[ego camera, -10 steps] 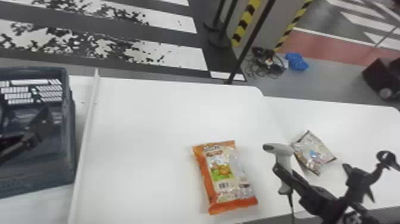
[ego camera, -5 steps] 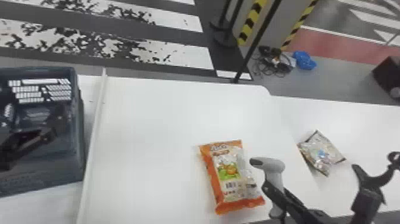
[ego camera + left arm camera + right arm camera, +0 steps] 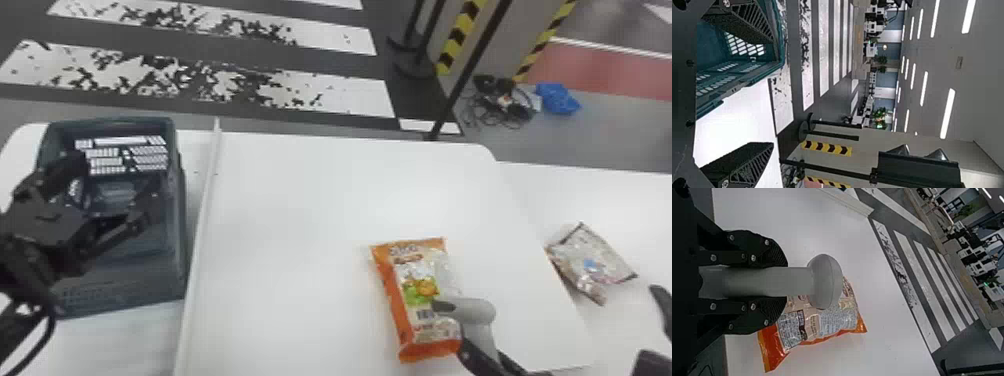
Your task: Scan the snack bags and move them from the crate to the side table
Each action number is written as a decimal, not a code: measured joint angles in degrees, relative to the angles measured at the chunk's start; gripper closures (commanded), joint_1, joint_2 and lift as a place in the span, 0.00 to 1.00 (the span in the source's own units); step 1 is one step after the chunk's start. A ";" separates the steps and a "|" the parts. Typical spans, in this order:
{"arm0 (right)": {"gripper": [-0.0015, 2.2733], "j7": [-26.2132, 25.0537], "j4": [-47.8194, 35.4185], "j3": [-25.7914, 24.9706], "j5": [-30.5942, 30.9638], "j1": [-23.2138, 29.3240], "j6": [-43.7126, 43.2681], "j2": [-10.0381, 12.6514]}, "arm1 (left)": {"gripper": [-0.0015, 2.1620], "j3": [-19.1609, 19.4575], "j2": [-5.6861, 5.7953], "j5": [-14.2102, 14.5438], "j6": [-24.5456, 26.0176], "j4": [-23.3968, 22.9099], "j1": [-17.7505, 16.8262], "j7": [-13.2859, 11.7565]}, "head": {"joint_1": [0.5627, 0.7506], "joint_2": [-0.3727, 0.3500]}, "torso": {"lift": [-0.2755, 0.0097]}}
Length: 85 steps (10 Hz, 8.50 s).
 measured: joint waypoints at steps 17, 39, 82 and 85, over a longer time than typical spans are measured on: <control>0.99 -10.19 0.46 13.06 11.83 3.36 -14.25 -4.92 | 0.03 2.45 -0.09 2.69 -1.56 -0.25 0.97 -0.93 | 0.70 0.35 | 0.66; 0.02 -0.71 42.14 2.18 3.90 -30.12 -14.66 -24.30 | 0.03 -4.26 -3.40 -9.97 2.64 -9.57 9.27 3.43 | 0.70 0.03 | 0.66; 0.00 -36.10 75.86 4.75 6.83 -60.23 -18.20 -30.43 | 0.03 -9.37 0.86 -7.44 7.38 -6.31 2.90 2.53 | 0.70 0.03 | 0.66; 0.03 -41.59 66.20 3.28 3.42 -53.69 -15.35 -29.90 | 0.03 -10.44 0.64 -8.02 7.38 -6.76 2.74 2.62 | 0.70 0.03 | 0.66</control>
